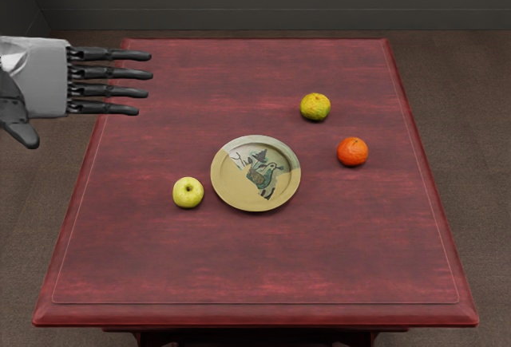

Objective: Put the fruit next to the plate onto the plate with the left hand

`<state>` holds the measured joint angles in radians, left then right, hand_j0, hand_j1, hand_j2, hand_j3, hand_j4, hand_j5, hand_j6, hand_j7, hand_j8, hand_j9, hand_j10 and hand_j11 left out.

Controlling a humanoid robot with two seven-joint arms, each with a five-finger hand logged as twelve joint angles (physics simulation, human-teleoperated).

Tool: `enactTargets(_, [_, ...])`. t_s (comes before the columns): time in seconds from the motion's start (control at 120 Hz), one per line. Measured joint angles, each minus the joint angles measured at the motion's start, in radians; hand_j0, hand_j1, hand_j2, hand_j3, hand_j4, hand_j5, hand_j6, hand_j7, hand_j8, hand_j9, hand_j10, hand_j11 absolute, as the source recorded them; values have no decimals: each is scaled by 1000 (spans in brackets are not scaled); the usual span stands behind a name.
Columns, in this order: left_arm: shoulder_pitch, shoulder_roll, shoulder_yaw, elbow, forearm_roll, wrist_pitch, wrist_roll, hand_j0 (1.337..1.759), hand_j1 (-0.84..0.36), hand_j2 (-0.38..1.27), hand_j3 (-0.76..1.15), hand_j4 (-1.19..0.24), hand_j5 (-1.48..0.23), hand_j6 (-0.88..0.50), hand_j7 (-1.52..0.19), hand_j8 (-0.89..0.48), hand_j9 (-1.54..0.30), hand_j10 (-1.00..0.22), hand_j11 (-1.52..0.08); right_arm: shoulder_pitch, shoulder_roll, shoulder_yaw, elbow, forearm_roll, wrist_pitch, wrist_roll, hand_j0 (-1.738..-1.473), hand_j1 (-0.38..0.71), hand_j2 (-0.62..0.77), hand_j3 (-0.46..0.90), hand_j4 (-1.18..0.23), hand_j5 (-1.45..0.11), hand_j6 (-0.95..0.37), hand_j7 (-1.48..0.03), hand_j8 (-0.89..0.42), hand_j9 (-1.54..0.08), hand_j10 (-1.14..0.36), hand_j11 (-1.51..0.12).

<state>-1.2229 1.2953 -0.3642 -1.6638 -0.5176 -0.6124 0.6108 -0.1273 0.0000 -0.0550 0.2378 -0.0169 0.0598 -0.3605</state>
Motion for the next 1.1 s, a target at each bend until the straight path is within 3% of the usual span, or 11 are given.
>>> enactTargets(0.317, [-27, -4, 1, -30, 5, 0, 0, 1658, 342, -1, 0, 1, -5, 1, -5, 0, -6, -1, -6, 0, 0, -1, 0, -1, 0, 0, -1658, -349, 0, 0, 0, 0, 0, 0, 0, 0, 0, 0])
enactTargets(0.35, [-107, -12, 1, -38, 51, 0, 0, 1658, 342, -1, 0, 1, -6, 1, -6, 0, -6, -2, -6, 0, 0, -1, 0, -1, 0, 0, -1658, -349, 0, 0, 0, 0, 0, 0, 0, 0, 0, 0])
enactTargets(0.375, [-123, -14, 1, -47, 87, 0, 0, 1658, 341, -1, 0, -1, -6, 0, -7, -1, -7, -3, -7, 0, 0, -1, 0, -1, 0, 0, -1658, -349, 0, 0, 0, 0, 0, 0, 0, 0, 0, 0])
enactTargets(0.433, [-129, -60, 1, -64, 175, 0, 0, 1658, 333, 1, 0, -9, -16, -8, -16, -9, -16, -10, -16, 0, 0, -1, 0, -2, 0, 0, -1658, -349, 0, 0, 0, 0, 1, 0, 0, 0, 0, 0])
enactTargets(0.517, [-121, -211, 3, -76, 373, 1, 0, 1658, 321, 3, 0, -20, -29, -20, -29, -20, -29, -21, -29, 0, 0, -2, 0, -2, 0, 0, -1658, -349, 0, 0, 0, 0, 0, 0, 0, 0, 0, 0])
enactTargets(0.617, [-114, -280, 7, -83, 588, 8, 0, 1658, 314, 5, 0, -28, -38, -28, -38, -29, -38, -29, -38, 0, 0, -2, 0, -2, 0, 2, -1658, -349, 0, 0, 0, 0, 0, 0, 0, 0, 0, 0])
enactTargets(0.775, [-20, -350, 9, -86, 943, 202, 0, 1658, 312, 6, 0, -32, -40, -32, -40, -32, -40, -32, -40, 0, 0, -1, 0, -2, 0, 5, -1658, -349, 0, 0, 0, 0, 0, 0, 0, 0, 0, 0])
enactTargets(0.883, [-5, -393, 7, -83, 1077, 307, 0, 1658, 312, 7, 0, -34, -41, -35, -41, -34, -41, -34, -41, 0, 0, -1, -1, -2, -3, 6, -1658, -349, 0, 0, 0, 0, 0, 0, 0, 0, 0, 0])
enactTargets(0.933, [63, -418, 5, -83, 1165, 351, 0, 1658, 313, 6, 0, -33, -40, -34, -40, -33, -40, -33, -40, 0, 0, -1, -1, -2, -5, 6, -1658, -349, 0, 0, 0, 0, 0, 0, 0, 0, 0, 0])
enactTargets(1.1, [164, -554, 1, -85, 1440, 493, 0, 1658, 317, 7, 0, -31, -37, -32, -36, -32, -36, -30, -36, 0, 0, -1, -7, -3, -8, 7, -1658, -349, 0, 0, 0, 0, 0, 0, 0, 0, 0, 0])
